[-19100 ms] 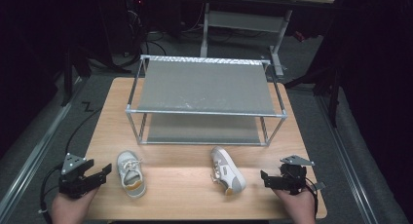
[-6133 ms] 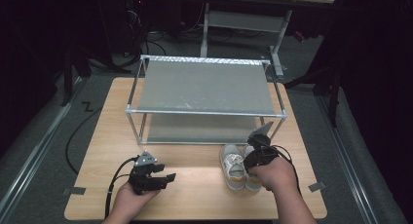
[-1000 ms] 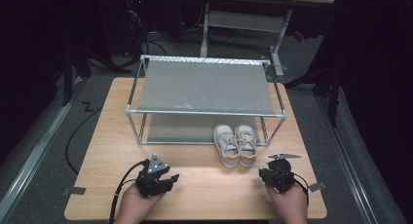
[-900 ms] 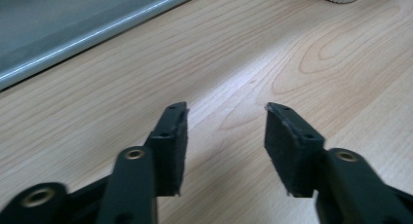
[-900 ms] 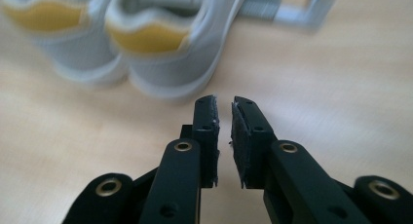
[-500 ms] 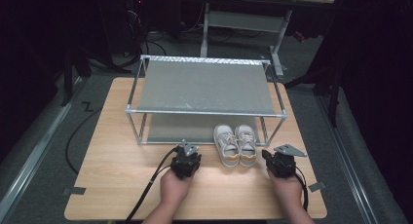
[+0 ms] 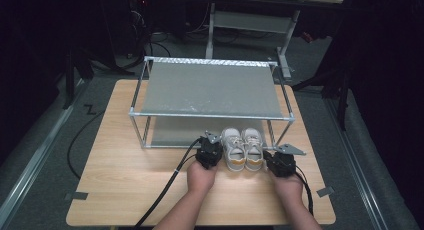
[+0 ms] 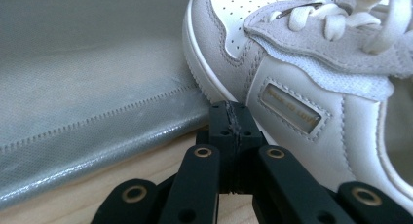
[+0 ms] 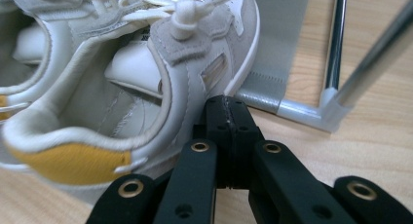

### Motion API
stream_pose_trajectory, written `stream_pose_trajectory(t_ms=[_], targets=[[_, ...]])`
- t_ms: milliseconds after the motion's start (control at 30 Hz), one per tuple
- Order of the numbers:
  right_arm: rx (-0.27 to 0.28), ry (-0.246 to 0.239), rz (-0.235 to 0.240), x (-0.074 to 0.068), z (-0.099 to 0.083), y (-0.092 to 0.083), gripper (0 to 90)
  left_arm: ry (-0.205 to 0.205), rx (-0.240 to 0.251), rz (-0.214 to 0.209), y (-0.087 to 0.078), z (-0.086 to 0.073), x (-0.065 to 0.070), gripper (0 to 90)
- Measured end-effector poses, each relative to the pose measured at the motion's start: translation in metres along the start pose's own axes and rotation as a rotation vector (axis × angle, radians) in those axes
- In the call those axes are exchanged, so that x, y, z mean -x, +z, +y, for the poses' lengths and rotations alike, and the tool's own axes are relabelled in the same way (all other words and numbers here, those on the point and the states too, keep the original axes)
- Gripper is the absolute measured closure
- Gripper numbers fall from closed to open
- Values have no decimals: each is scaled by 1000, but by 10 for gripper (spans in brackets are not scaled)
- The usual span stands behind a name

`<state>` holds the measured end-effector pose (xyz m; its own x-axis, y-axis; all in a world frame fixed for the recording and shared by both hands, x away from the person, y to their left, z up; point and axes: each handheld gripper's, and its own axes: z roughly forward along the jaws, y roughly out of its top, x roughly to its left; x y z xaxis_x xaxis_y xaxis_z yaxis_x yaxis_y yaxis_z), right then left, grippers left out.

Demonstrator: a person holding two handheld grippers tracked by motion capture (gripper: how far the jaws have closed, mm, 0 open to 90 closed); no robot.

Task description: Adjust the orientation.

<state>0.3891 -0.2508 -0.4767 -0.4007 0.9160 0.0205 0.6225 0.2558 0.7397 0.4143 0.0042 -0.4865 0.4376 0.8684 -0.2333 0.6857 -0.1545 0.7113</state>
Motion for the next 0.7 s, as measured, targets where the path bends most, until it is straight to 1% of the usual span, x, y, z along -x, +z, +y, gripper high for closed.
stream_pose_trajectory(t_ms=[33, 100, 200, 233, 267, 333, 367, 400, 433, 467, 500, 533, 567, 600, 667, 700], targets=[[9, 21, 3, 1, 1, 3, 900, 0, 0, 6, 1, 1, 0, 900], [15, 21, -2, 0, 3, 5, 900, -4, 4, 8, 4, 4, -3, 900], [18, 17, -10, -1, 7, 6, 900, 24, -7, 27, 10, 12, -6, 900], [25, 25, -18, -1, 13, 8, 900, 18, -12, 29, 15, 16, -10, 900], [25, 25, -18, -1, 13, 8, 900, 18, -12, 29, 15, 16, -10, 900], [21, 31, -26, -1, 16, 15, 900, -1, -8, 17, 21, 19, -16, 900], [30, 36, -24, 1, 16, 20, 900, -21, 0, 9, 23, 19, -19, 900], [42, 51, -17, 3, 15, 23, 900, -44, 6, -6, 24, 19, -22, 900], [44, 66, -7, 5, 15, 23, 900, -50, 4, -1, 24, 19, -23, 894], [39, 60, -6, 6, 15, 22, 900, -57, 12, -2, 21, 17, -23, 851], [56, 51, -19, 4, 14, 13, 900, -66, 34, 9, 13, 10, -22, 830], [54, 50, -13, 4, 13, 9, 900, -59, 35, 25, 8, 6, -20, 844], [53, 34, -17, 3, 11, 5, 900, -45, 32, 40, 4, 0, -17, 862], [53, 34, -17, 3, 11, 5, 900, -45, 32, 40, 4, 0, -17, 870], [46, 18, -14, 1, 7, -3, 900, -26, 37, 46, -4, -8, -11, 873], [40, 16, -14, 1, 5, -4, 900, -26, 42, 33, -5, -10, -9, 877]])
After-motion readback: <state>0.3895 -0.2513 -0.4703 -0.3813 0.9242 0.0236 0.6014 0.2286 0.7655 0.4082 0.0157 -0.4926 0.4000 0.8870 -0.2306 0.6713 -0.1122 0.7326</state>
